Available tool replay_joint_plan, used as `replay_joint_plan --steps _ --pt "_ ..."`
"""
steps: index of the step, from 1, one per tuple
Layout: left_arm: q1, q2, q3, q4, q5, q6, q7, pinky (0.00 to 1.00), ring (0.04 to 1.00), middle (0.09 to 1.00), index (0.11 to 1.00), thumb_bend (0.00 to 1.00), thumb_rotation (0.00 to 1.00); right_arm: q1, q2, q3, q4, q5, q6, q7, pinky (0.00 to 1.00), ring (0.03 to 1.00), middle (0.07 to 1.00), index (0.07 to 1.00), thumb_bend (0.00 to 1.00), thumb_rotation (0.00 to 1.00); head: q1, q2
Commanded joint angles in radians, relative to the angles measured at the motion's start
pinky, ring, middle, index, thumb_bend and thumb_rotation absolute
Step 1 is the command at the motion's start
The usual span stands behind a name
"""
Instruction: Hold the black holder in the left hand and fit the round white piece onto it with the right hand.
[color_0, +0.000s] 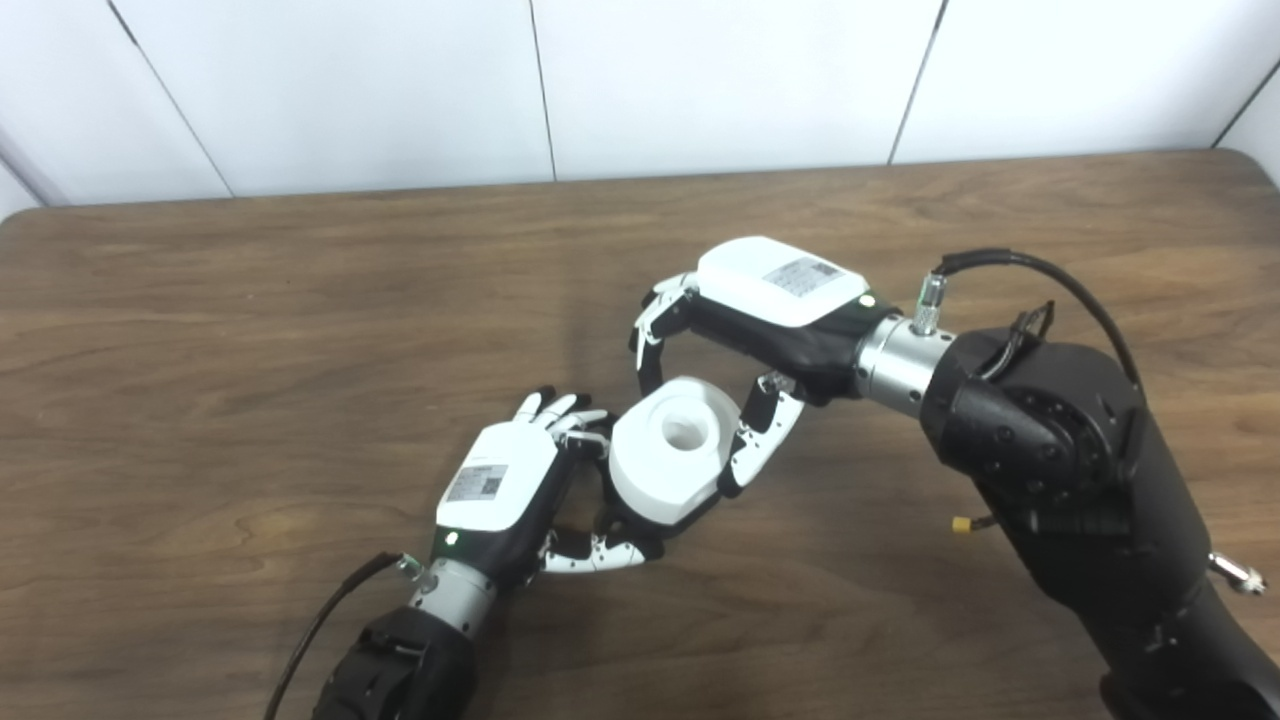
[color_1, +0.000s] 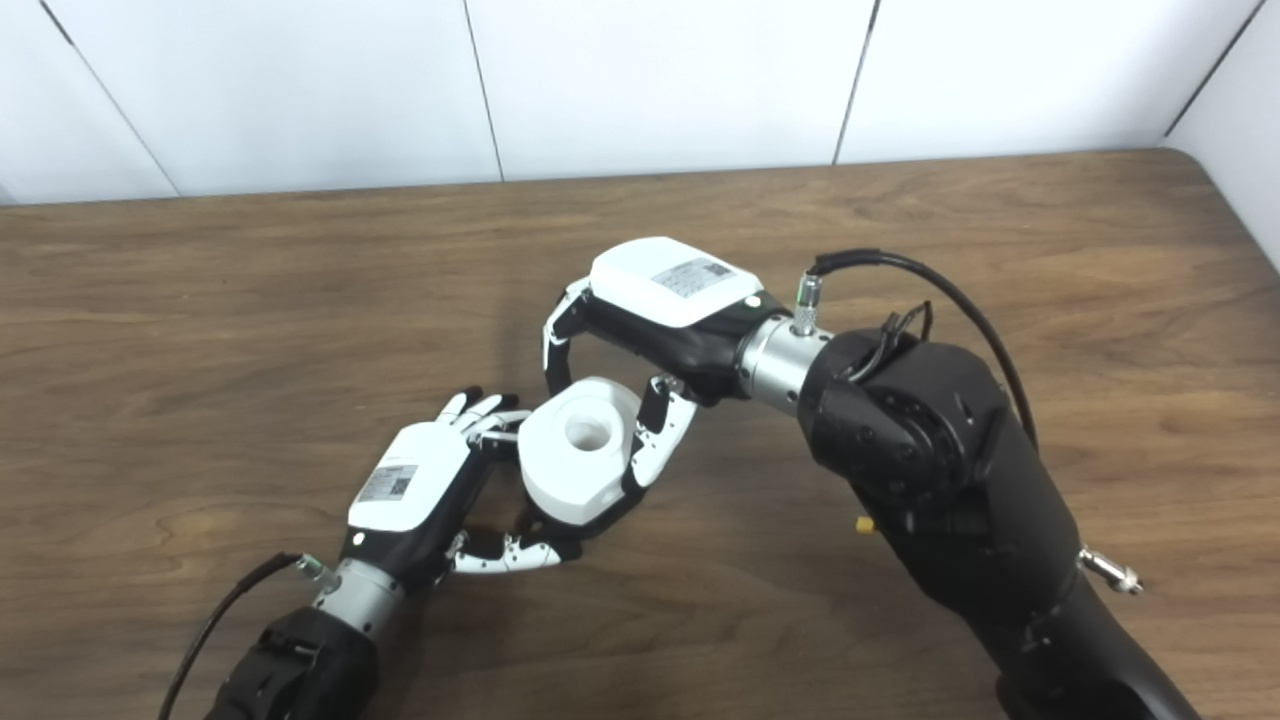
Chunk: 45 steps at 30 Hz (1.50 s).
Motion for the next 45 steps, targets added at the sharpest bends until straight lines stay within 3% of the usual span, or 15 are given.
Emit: replay_joint_plan --steps 1,12,21,43,44,45 --pt "0.015 0.015 -0.013 0.017 0.026 0.005 -0.042 1.0 0.927 0.815 0.487 0.52 0.05 -0.02 0.0 -0.009 -0.01 -0.002 -0.03 -0.032 0.84 0.866 0.76 0.482 0.52 0.13 -0.001 0.001" --pt "0.015 0.019 -0.009 0.008 0.021 0.011 -0.056 1.0 0.929 0.822 0.487 0.52 0.05 -0.025 -0.002 -0.011 -0.01 -0.022 -0.033 -0.014 0.85 0.864 0.759 0.482 0.52 0.13 -0.009 0.007" --pt "0.013 0.018 -0.009 0.008 0.023 0.01 -0.059 1.0 0.929 0.825 0.487 0.52 0.05 -0.002 0.004 -0.001 0.007 -0.031 -0.069 -0.038 0.74 0.859 0.748 0.482 0.53 0.13 -0.011 0.008" --pt "0.011 0.019 -0.011 0.008 0.028 0.01 -0.061 1.0 0.927 0.82 0.487 0.52 0.05 0.015 0.016 0.001 0.009 -0.06 -0.061 -0.015 0.75 0.878 0.771 0.49 0.52 0.15 -0.018 0.005" --pt "0.011 0.019 -0.011 0.009 0.027 0.008 -0.06 1.0 0.926 0.82 0.487 0.52 0.05 0.013 0.017 0.001 0.007 -0.062 -0.06 -0.013 0.75 0.877 0.77 0.53 0.73 0.21 -0.018 0.005" --pt "0.011 0.019 -0.01 0.009 0.026 0.007 -0.058 1.0 0.925 0.817 0.487 0.52 0.05 0.012 0.018 0.0 0.004 -0.064 -0.059 -0.01 0.75 0.879 0.77 0.557 0.86 0.25 -0.018 0.005"
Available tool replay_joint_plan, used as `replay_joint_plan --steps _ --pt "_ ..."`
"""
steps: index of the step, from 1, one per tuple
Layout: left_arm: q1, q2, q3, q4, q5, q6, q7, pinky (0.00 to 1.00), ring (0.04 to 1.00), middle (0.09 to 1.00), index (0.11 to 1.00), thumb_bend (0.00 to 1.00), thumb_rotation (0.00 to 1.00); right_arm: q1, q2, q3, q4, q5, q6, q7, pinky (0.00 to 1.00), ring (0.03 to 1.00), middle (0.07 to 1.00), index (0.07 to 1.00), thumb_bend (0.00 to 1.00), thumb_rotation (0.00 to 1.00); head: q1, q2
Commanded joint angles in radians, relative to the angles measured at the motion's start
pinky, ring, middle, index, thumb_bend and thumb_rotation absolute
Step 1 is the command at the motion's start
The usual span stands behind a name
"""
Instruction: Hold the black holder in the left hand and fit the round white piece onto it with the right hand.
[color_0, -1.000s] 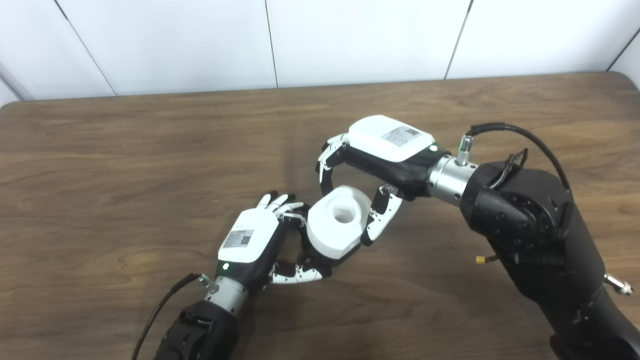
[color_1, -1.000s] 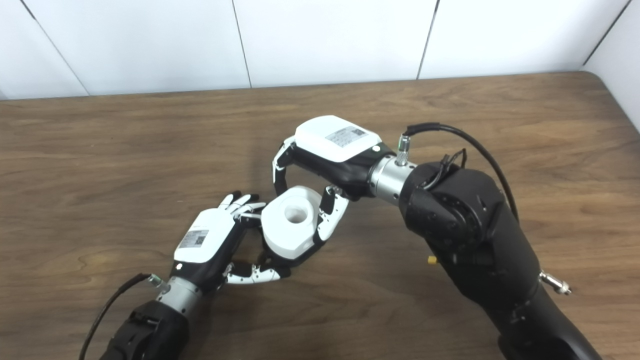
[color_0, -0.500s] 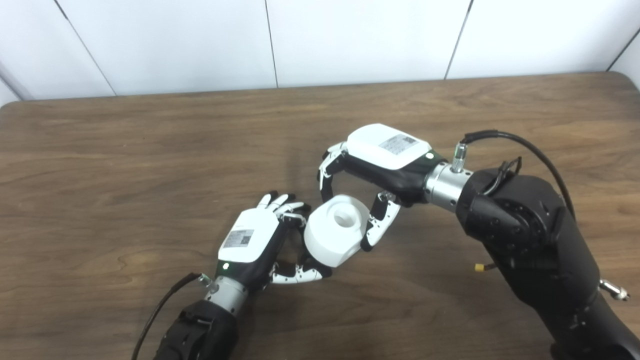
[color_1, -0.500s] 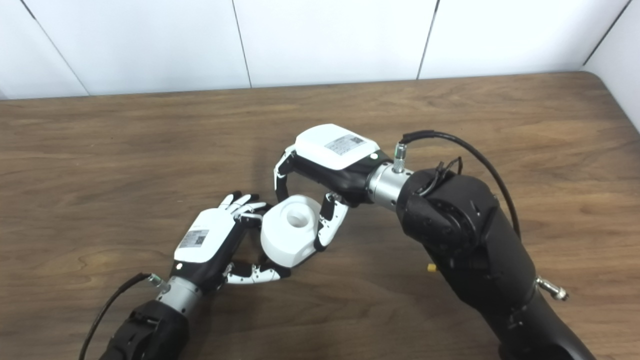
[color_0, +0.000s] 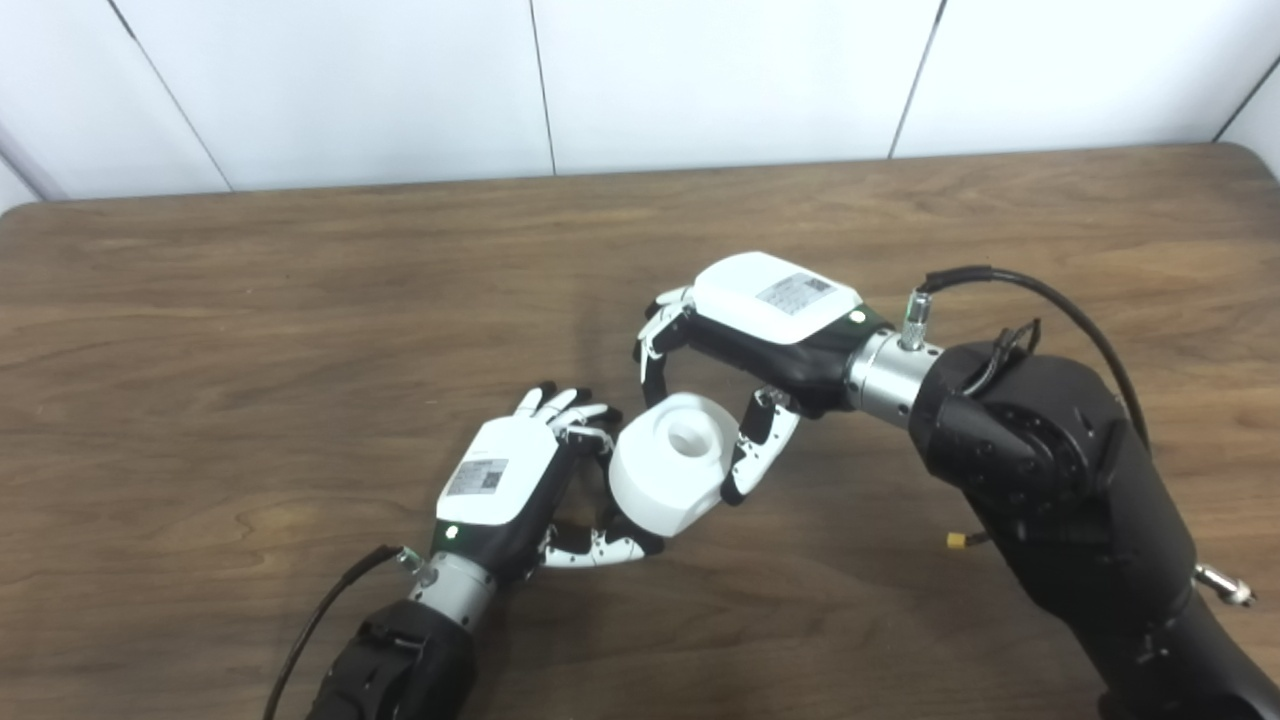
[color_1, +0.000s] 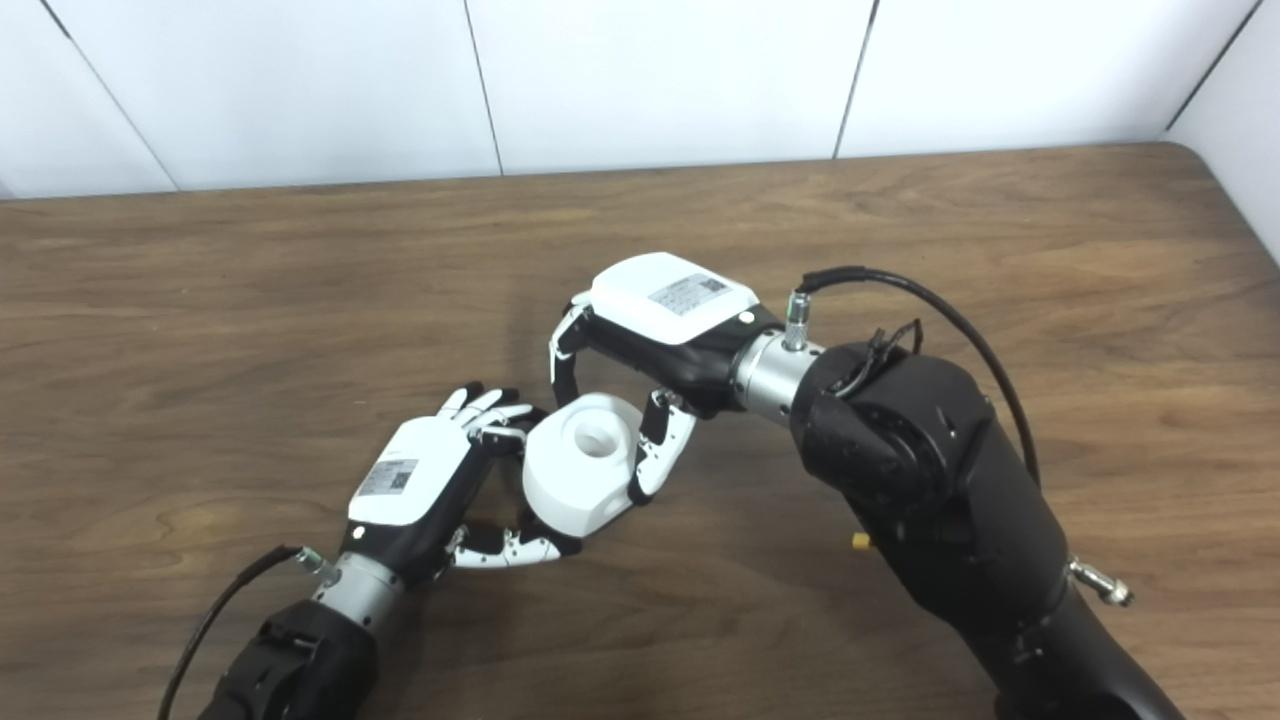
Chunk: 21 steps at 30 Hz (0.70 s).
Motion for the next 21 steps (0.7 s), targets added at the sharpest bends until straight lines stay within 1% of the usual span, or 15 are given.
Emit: replay_joint_plan --steps 1,3,10,16,19,21 --pt "0.013 0.018 -0.012 0.014 0.025 0.005 -0.044 1.0 0.924 0.817 0.487 0.52 0.05 -0.029 0.006 -0.01 -0.026 -0.009 0.0 -0.003 0.75 0.881 0.77 0.566 0.9 0.26 -0.001 0.001" --pt "0.014 0.018 -0.011 0.014 0.021 0.003 -0.044 1.0 0.924 0.817 0.487 0.52 0.05 -0.031 0.009 -0.012 -0.032 -0.011 0.002 0.004 0.75 0.884 0.77 0.576 0.94 0.27 -0.001 0.001" --pt "0.015 0.017 -0.012 0.015 0.025 0.004 -0.044 1.0 0.923 0.811 0.487 0.52 0.05 -0.038 0.013 -0.019 -0.051 -0.02 0.013 0.03 0.75 0.888 0.776 0.587 0.95 0.27 -0.001 0.001" --pt "0.015 0.017 -0.015 0.016 0.03 0.006 -0.046 1.0 0.928 0.815 0.487 0.52 0.05 -0.035 0.008 -0.03 -0.052 -0.025 0.009 0.042 0.74 0.88 0.779 0.622 0.99 0.31 0.004 -0.005" --pt "0.015 0.016 -0.015 0.019 0.029 0.003 -0.041 1.0 0.923 0.81 0.487 0.52 0.05 -0.039 0.003 -0.03 -0.056 -0.027 0.014 0.061 0.74 0.89 0.794 0.657 1.0 0.35 0.004 -0.005" --pt "0.015 0.015 -0.015 0.018 0.028 0.005 -0.043 1.0 0.923 0.81 0.487 0.52 0.05 -0.045 0.0 -0.028 -0.061 -0.035 0.02 0.081 0.76 0.9 0.816 0.709 1.0 0.38 0.004 -0.005"
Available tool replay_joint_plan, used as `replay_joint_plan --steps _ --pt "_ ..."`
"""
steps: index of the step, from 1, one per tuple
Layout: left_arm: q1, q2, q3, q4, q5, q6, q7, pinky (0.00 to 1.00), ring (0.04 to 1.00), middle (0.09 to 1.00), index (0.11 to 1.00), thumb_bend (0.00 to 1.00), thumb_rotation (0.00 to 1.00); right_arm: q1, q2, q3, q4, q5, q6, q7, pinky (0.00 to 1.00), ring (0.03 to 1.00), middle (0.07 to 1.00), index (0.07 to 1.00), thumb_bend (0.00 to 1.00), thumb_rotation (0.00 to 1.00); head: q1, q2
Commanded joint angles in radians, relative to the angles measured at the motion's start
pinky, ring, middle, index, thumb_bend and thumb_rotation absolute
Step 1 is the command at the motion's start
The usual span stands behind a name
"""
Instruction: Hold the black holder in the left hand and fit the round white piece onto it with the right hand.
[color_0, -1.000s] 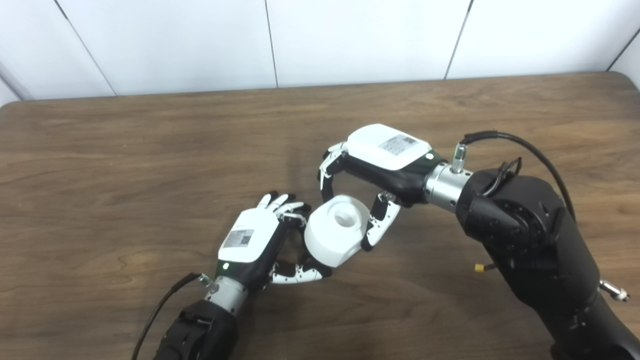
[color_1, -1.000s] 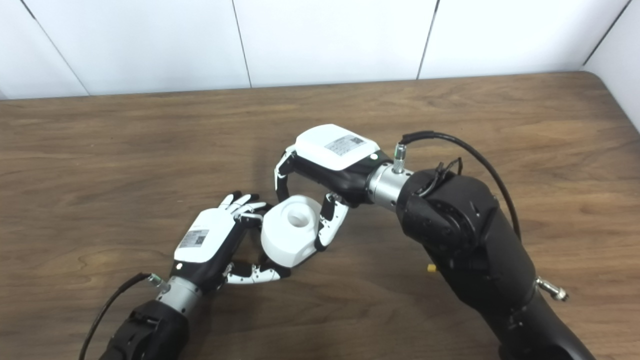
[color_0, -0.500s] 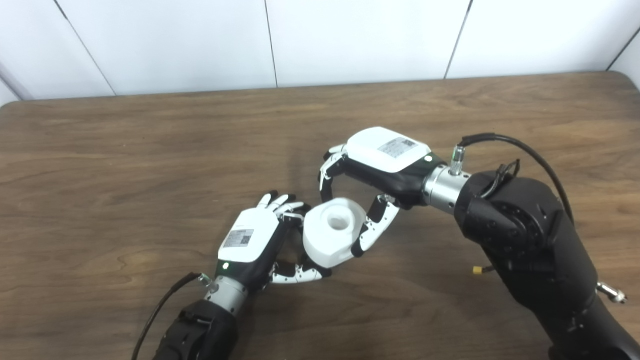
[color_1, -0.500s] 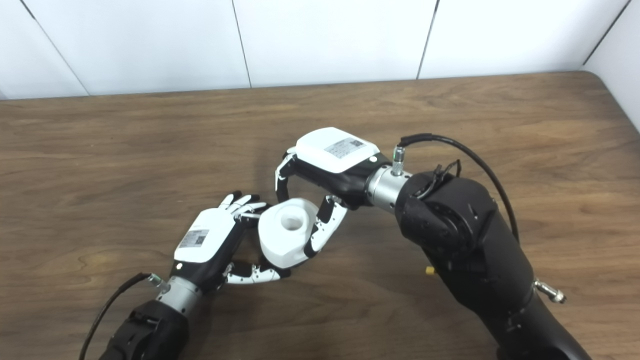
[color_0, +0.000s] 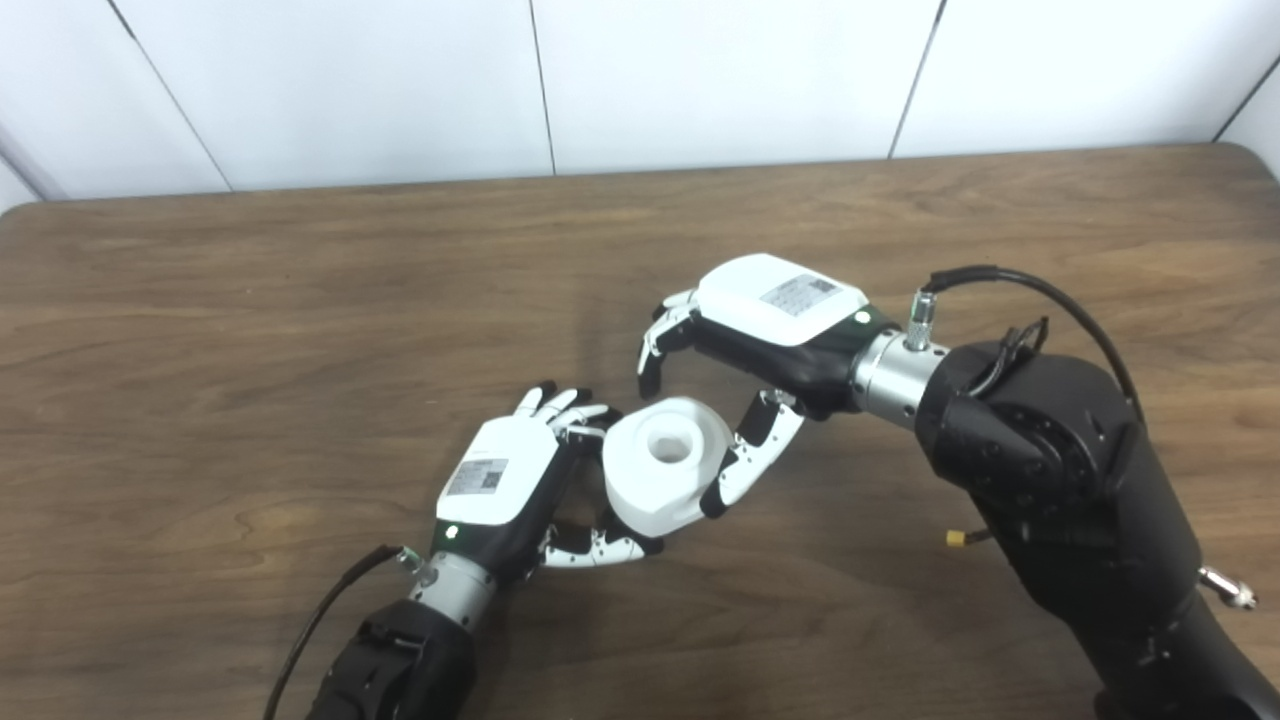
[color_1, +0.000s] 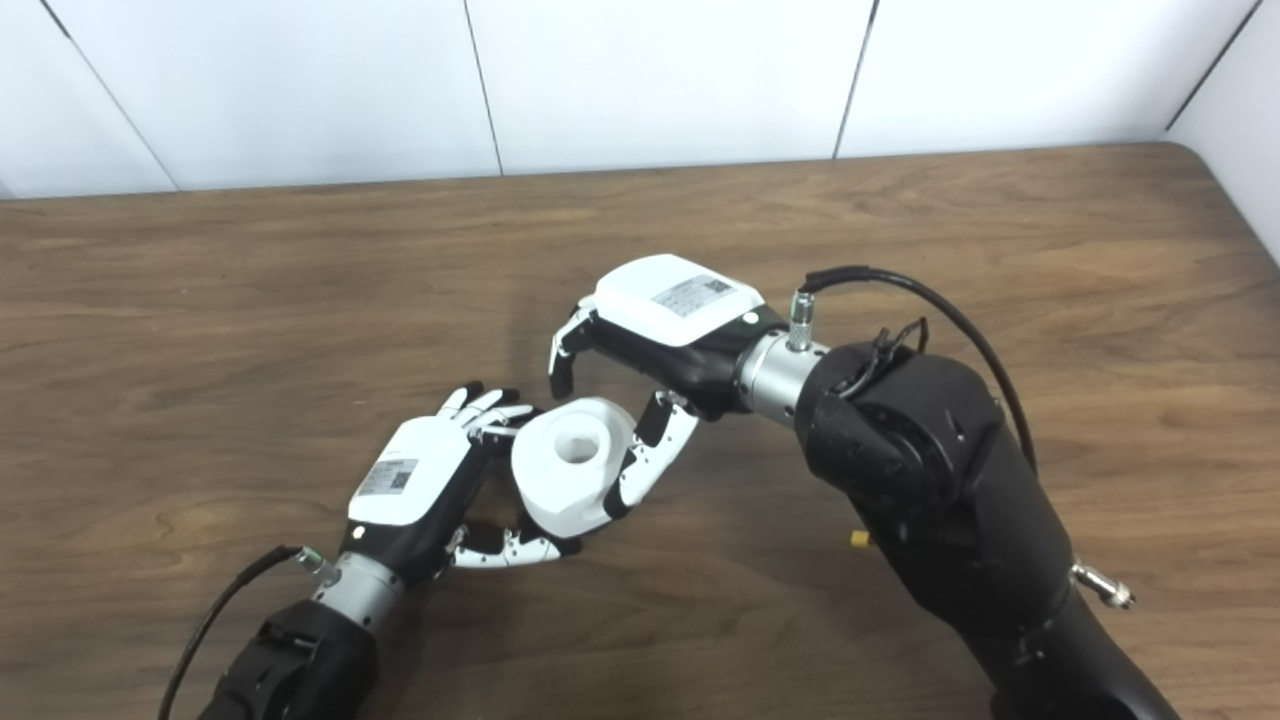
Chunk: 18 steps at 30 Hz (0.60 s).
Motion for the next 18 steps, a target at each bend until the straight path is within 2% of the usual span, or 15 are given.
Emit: replay_joint_plan --steps 1,7,9,11,18 --pt "0.015 0.015 -0.014 0.019 0.027 0.005 -0.043 1.0 0.923 0.81 0.487 0.52 0.05 -0.045 -0.005 -0.014 -0.034 -0.007 0.011 0.015 0.76 0.902 0.821 0.719 1.0 0.38 0.0 0.001" --pt "0.014 0.014 -0.013 0.02 0.024 0.004 -0.041 1.0 0.922 0.809 0.487 0.52 0.05 -0.06 -0.006 -0.023 -0.047 -0.007 0.034 0.063 0.78 0.931 0.893 0.812 1.0 0.4 -0.002 0.009" --pt "0.013 0.017 -0.013 0.021 0.021 0.0 -0.039 1.0 0.922 0.81 0.487 0.52 0.05 -0.062 -0.005 -0.028 -0.051 -0.006 0.04 0.073 0.77 0.968 0.964 0.846 1.0 0.41 -0.002 0.009" --pt "0.013 0.017 -0.013 0.022 0.022 -0.002 -0.037 1.0 0.922 0.81 0.487 0.52 0.05 -0.064 -0.002 -0.032 -0.054 -0.004 0.045 0.08 0.77 0.986 0.989 0.859 1.0 0.4 -0.002 0.009" --pt "0.013 0.017 -0.01 0.027 0.022 -0.005 -0.031 1.0 0.917 0.806 0.487 0.52 0.05 -0.079 -0.004 -0.036 -0.066 -0.005 0.072 0.101 0.81 1.0 1.0 0.897 1.0 0.4 -0.002 0.004"
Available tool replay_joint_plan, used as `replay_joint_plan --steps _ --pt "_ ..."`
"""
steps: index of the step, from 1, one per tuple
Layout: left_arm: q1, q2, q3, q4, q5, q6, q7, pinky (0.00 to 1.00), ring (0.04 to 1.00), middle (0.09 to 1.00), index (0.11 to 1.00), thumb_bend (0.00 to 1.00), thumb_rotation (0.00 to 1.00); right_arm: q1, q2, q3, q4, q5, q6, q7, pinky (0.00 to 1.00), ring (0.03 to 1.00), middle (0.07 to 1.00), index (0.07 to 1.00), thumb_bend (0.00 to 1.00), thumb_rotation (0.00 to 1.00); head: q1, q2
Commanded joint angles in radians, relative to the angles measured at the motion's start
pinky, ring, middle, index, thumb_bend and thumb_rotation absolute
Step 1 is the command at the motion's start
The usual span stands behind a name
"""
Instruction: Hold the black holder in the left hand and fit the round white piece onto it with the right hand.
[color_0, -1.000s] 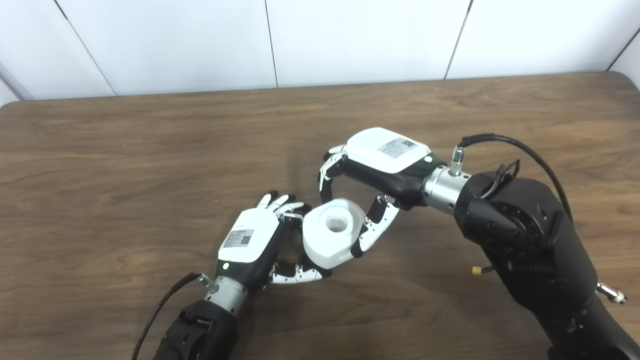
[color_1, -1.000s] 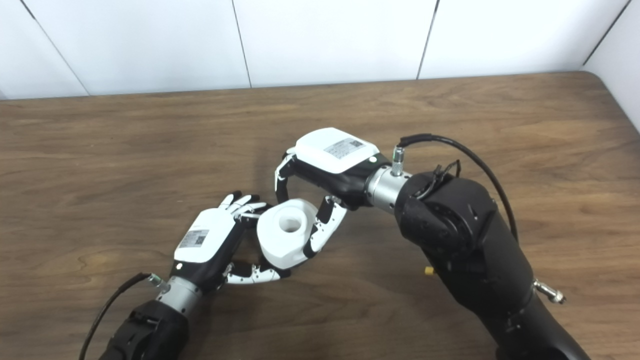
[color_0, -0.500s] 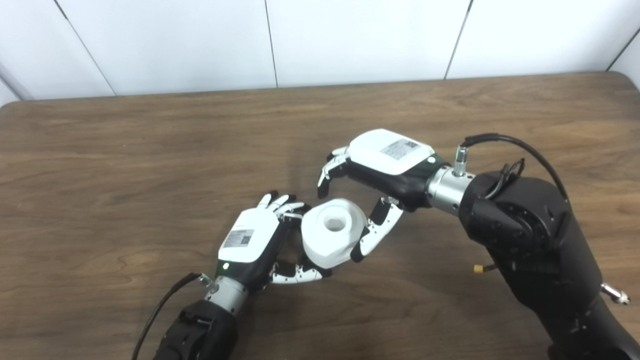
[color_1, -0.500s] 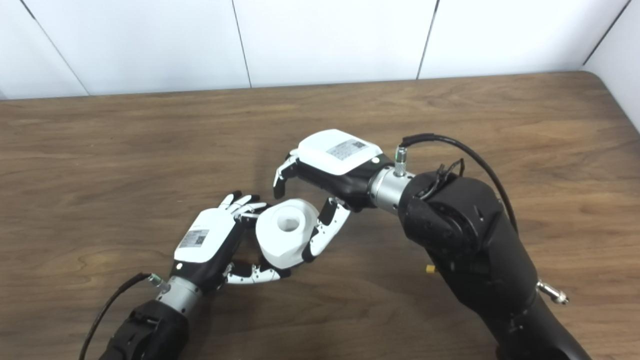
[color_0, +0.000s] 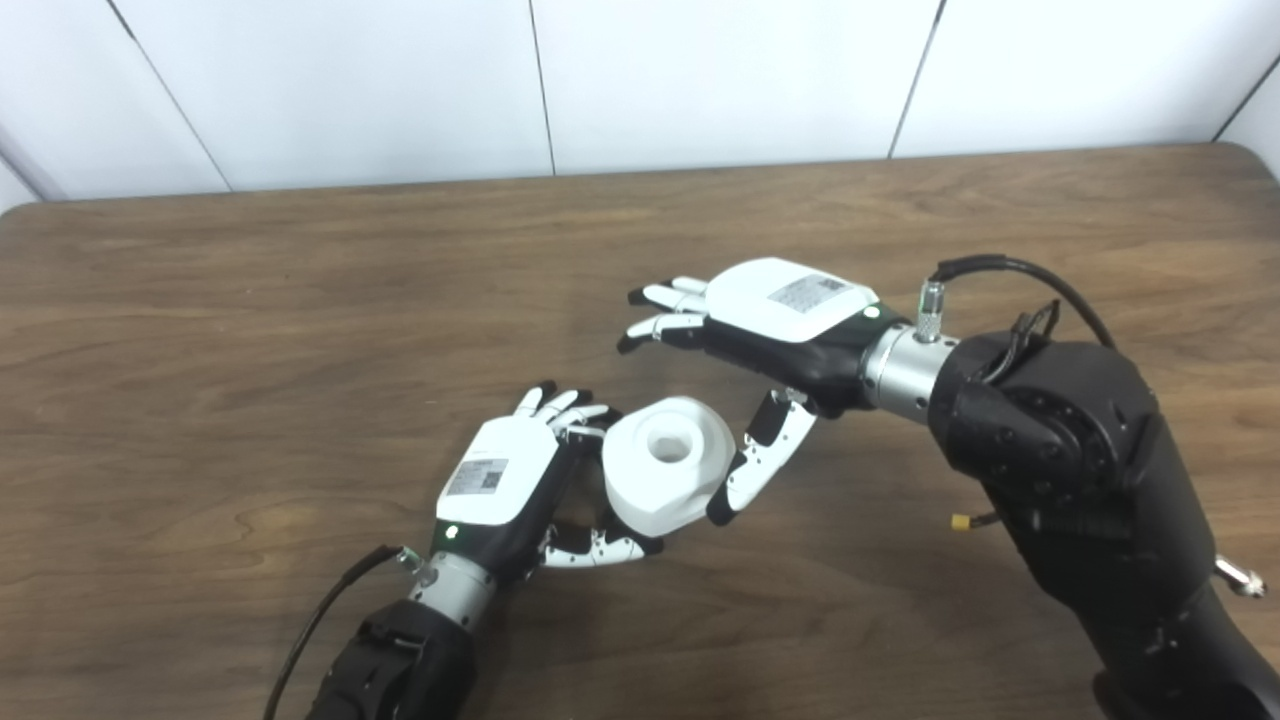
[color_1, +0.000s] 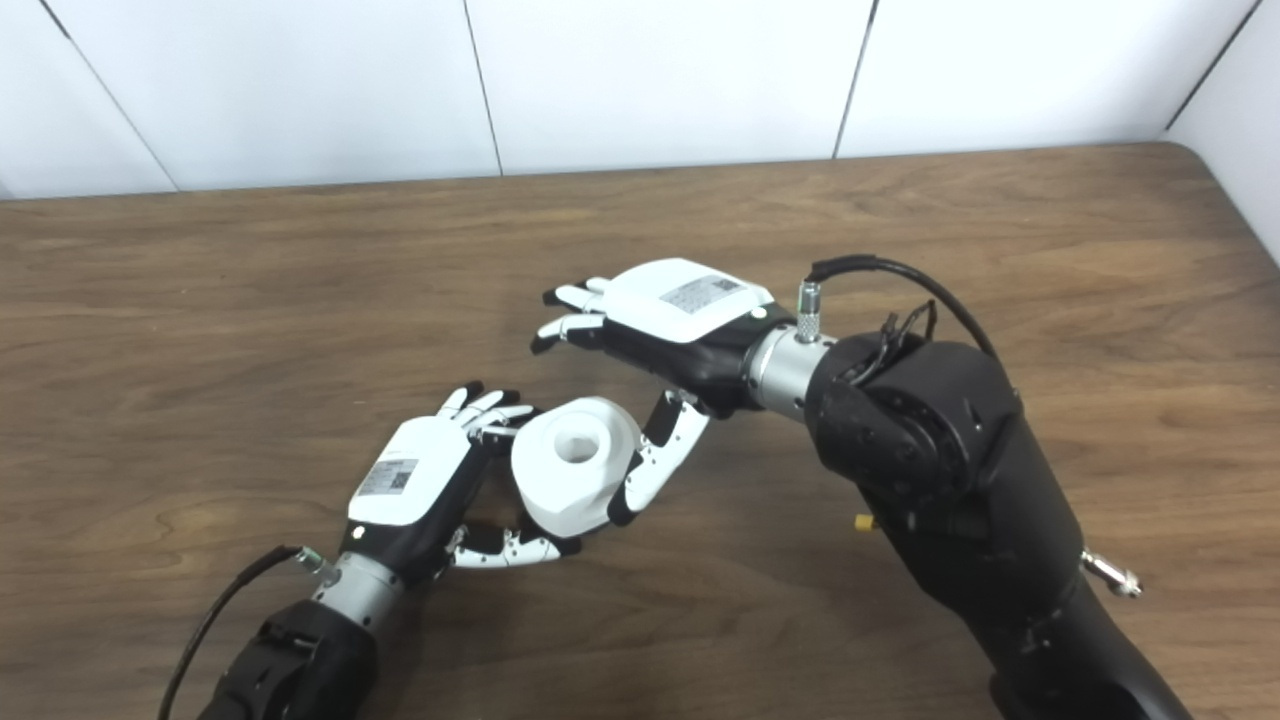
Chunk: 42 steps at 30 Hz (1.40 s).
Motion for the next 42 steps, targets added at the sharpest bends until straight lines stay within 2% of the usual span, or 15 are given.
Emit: replay_joint_plan --steps 1,8,10,15,20,28,29,31,34,42 --pt "0.014 0.015 -0.01 0.027 0.022 0.001 -0.032 1.0 0.915 0.804 0.487 0.52 0.05 -0.042 -0.003 -0.02 -0.029 0.0 0.011 0.002 0.82 1.0 1.0 0.897 1.0 0.41 0.0 -0.001" --pt "0.013 0.014 -0.007 0.033 0.011 0.0 -0.03 0.99 0.907 0.799 0.487 0.52 0.05 -0.04 -0.017 -0.029 -0.029 0.002 0.002 0.002 0.84 1.0 1.0 0.889 1.0 0.43 0.006 -0.006" --pt "0.013 0.013 -0.008 0.035 0.01 -0.001 -0.028 0.98 0.908 0.801 0.487 0.52 0.05 -0.035 -0.025 -0.033 -0.029 0.004 -0.003 0.0 0.84 1.0 1.0 0.884 1.0 0.44 0.025 -0.033" --pt "0.022 0.008 -0.008 0.029 0.013 0.004 -0.023 1.0 0.91 0.8 0.488 0.52 0.06 -0.013 -0.034 -0.035 -0.035 -0.008 -0.01 -0.002 0.83 1.0 1.0 0.871 1.0 0.45 0.038 -0.047" --pt "0.025 0.006 -0.007 0.011 0.032 0.018 -0.027 1.0 0.918 0.805 0.491 0.52 0.06 -0.015 -0.03 -0.031 -0.036 -0.008 0.003 0.012 0.82 1.0 1.0 0.862 1.0 0.46 0.042 -0.027" --pt "0.022 0.001 -0.008 -0.013 0.071 0.051 -0.063 1.0 0.937 0.82 0.495 0.52 0.07 -0.019 -0.027 -0.028 -0.023 -0.017 -0.012 -0.003 0.8 1.0 1.0 0.854 1.0 0.46 0.04 -0.013" --pt "0.022 0.001 -0.007 -0.014 0.073 0.053 -0.065 1.0 0.935 0.819 0.574 0.68 0.11 -0.022 -0.028 -0.029 -0.021 -0.016 -0.012 -0.001 0.8 1.0 1.0 0.855 1.0 0.46 0.04 -0.013" --pt "0.019 -0.002 -0.007 -0.022 0.083 0.068 -0.084 1.0 0.94 0.83 0.674 0.83 0.17 -0.03 -0.03 -0.032 -0.017 -0.009 -0.005 0.006 0.81 1.0 1.0 0.856 1.0 0.46 0.043 0.002" --pt "0.017 -0.009 -0.004 -0.027 0.093 0.083 -0.097 1.0 0.961 0.87 0.766 0.89 0.2 -0.039 -0.035 -0.038 -0.013 0.003 0.002 0.009 0.83 1.0 1.0 0.85 1.0 0.45 0.045 0.005" --pt "0.021 -0.016 0.005 -0.019 0.088 0.073 -0.079 1.0 0.972 0.908 0.871 0.94 0.22 -0.044 -0.039 -0.038 -0.007 0.008 -0.001 0.008 0.84 1.0 1.0 0.847 1.0 0.46 0.05 0.005"
